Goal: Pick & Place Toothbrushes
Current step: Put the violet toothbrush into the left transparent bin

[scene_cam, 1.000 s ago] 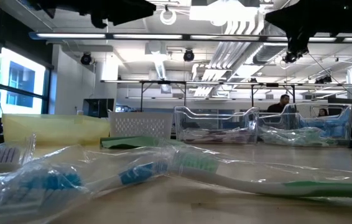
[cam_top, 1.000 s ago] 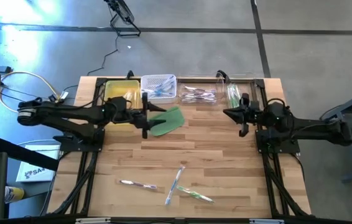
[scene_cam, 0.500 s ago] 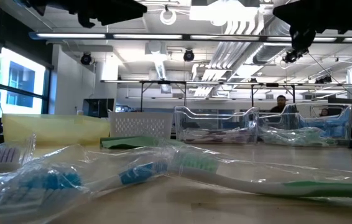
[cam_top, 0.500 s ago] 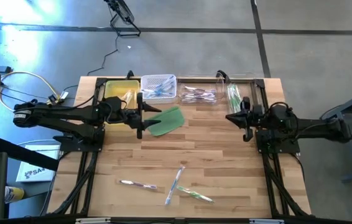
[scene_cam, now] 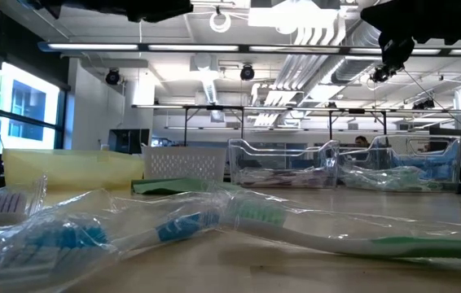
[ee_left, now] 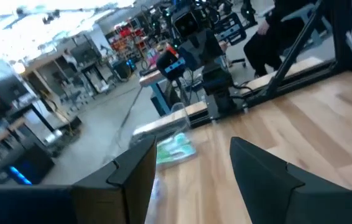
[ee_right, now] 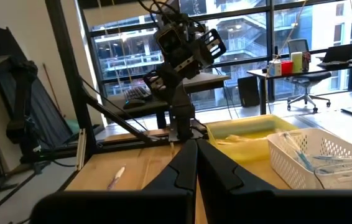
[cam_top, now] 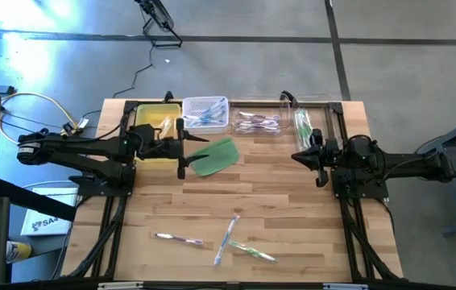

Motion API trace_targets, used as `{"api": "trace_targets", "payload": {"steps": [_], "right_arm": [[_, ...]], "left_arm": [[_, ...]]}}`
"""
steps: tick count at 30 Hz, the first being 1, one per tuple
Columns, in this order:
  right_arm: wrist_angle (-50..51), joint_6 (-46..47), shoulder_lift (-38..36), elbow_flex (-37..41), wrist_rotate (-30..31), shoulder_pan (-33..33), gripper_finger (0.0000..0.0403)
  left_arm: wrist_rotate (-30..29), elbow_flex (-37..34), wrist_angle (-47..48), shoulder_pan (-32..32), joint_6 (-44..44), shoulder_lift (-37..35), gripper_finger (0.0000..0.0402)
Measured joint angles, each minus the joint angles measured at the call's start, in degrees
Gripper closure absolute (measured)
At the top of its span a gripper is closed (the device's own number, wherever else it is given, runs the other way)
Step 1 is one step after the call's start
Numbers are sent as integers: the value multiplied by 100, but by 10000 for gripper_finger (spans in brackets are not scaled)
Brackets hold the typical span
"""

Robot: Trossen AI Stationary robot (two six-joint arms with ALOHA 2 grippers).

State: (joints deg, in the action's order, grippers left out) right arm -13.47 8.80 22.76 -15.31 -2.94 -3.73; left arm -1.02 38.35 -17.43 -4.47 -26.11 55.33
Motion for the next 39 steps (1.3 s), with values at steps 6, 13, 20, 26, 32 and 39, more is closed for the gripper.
{"api": "trace_targets", "payload": {"steps": [6, 13, 20, 26, 32, 39], "right_arm": [[2, -2, 1, 0, -52, 0, 400], [23, -4, 4, 0, -494, 0, 400], [-4, -4, 4, 0, -483, 0, 400], [-2, -6, 4, 0, -320, 0, 400], [0, -7, 4, 0, -297, 0, 399], [0, -7, 4, 0, -295, -2, 399]], "left_arm": [[0, 0, 43, 0, 577, 2, 203], [0, 0, 54, 0, 850, 2, 203], [-2, 0, 129, 0, 844, 2, 203], [-3, 0, 104, 0, 844, 2, 203], [42, 0, 123, 0, 844, 4, 203], [43, 0, 301, 0, 844, 4, 203]]}}
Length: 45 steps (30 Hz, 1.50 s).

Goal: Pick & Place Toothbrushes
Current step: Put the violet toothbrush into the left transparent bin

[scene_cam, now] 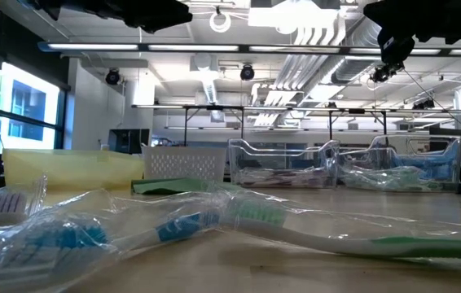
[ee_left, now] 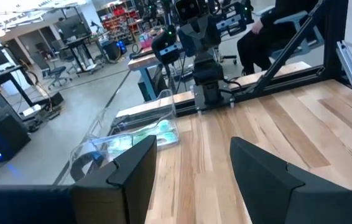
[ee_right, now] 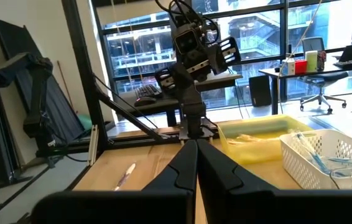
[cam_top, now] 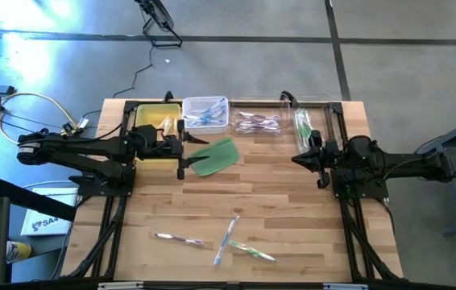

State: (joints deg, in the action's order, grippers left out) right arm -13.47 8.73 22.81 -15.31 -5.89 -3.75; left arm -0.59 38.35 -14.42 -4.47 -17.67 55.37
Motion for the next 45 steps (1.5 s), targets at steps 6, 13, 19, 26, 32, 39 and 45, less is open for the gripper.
{"api": "trace_targets", "payload": {"steps": [6, 13, 19, 26, 32, 39, 45], "right_arm": [[0, 0, 0, 0, -2, 2, 400], [-21, 0, 1, 0, -4, 2, 399], [-164, 16, 2, -2, -15, 2, 399], [-154, -151, 16, -2, -25, 2, 399], [-143, -151, 44, -2, -25, 1, 399], [-165, -151, 103, -2, -11, 2, 399], [90, -151, 199, -2, -7, 2, 399]], "left_arm": [[-1, 0, 3, 0, 0, 0, 203], [-41, 0, 3, 0, -159, 0, 203], [-45, 0, 3, 0, -350, 0, 203], [-47, 0, 3, 0, -350, 0, 203], [-47, 2, 0, 0, -350, 0, 203], [-47, 2, 3, 0, -350, 0, 203], [-47, 9, 360, 0, -312, -2, 203]]}}
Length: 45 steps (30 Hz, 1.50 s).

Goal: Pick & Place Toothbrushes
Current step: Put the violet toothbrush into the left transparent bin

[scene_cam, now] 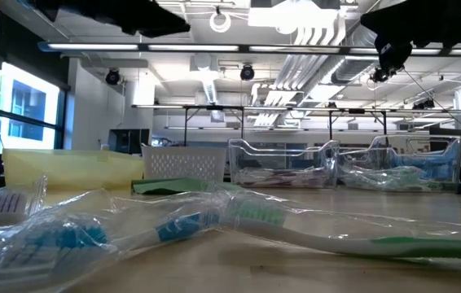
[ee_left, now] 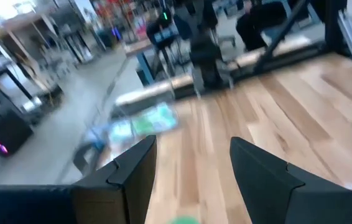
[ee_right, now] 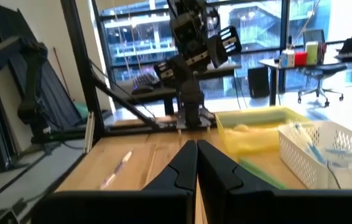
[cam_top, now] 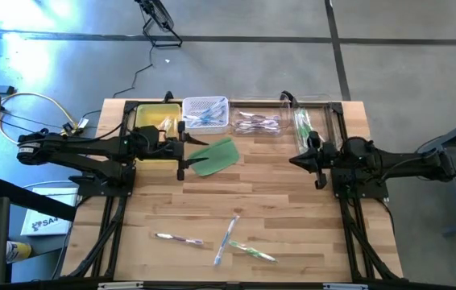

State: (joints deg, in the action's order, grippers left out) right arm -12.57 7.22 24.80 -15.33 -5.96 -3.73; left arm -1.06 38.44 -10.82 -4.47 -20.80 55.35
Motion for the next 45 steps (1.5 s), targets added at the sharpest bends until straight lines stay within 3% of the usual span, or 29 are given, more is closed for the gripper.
{"api": "trace_targets", "payload": {"steps": [8, 14, 16, 35, 45], "right_arm": [[271, 0, 212, 0, 0, 0, 399], [268, -16, 219, 0, 2, -2, 399], [268, -158, 217, 0, 4, -2, 399], [253, -254, 217, 0, 455, -2, 399], [253, -229, 217, 0, 455, -2, 399]], "left_arm": [[186, 0, 863, -2, 834, 2, 203], [1537, 0, 777, 5, 1215, 2, 203], [1730, 0, 815, 104, 1264, 2, 203], [660, -4, 1250, 1779, 1359, 1, 203], [446, -4, 1267, 1996, 1305, 2, 203]]}}
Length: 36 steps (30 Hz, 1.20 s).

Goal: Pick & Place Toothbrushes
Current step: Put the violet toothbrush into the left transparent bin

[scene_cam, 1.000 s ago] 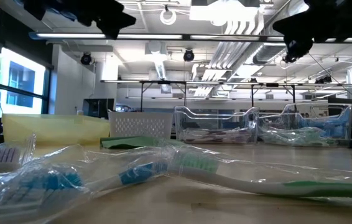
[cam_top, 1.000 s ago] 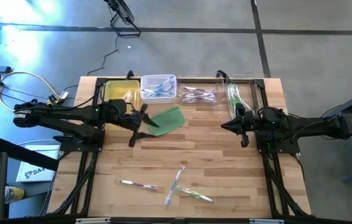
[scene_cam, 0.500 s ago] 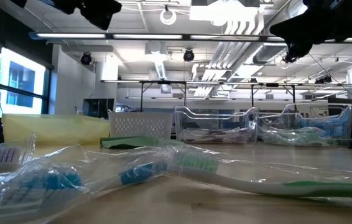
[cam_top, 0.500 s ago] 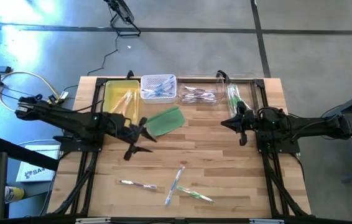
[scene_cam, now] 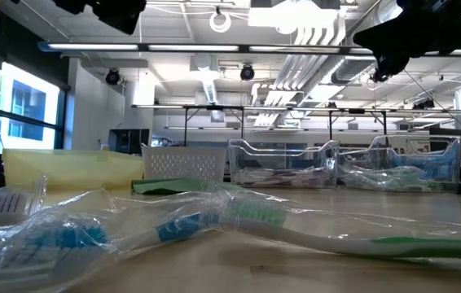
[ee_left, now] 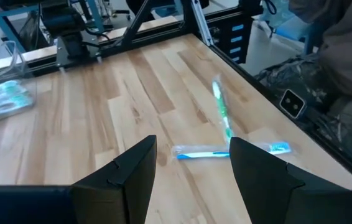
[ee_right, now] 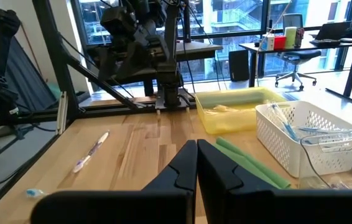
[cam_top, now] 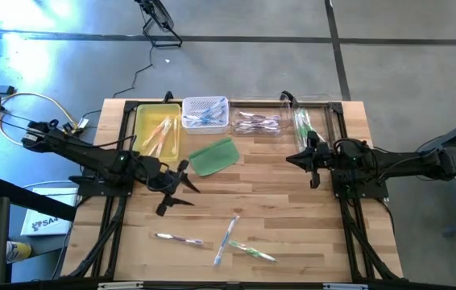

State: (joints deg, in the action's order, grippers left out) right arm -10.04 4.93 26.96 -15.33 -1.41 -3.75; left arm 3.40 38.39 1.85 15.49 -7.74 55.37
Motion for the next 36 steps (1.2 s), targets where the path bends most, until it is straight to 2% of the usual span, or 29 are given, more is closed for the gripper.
{"api": "trace_targets", "payload": {"steps": [7, 12, 18, 22, 29, 36], "right_arm": [[0, 0, 0, 0, 0, 0, 399], [-2, 0, 0, 0, 3, 0, 399], [-3, 2, 0, 0, 404, 0, 399], [-2, 2, 0, 0, 549, 2, 399], [-2, 741, 0, 0, 739, 0, 399], [0, 1051, 0, 0, 728, 0, 399]], "left_arm": [[-88, -4, -60, 0, -78, 152, 203], [-144, -4, -133, -9, 291, 444, 203], [-146, -2, -156, -9, 500, 787, 203], [-146, -4, -217, -8, 286, 979, 203], [90, -4, -171, 23, 200, 1132, 203], [-123, -4, -190, 524, 198, 1130, 203]]}}
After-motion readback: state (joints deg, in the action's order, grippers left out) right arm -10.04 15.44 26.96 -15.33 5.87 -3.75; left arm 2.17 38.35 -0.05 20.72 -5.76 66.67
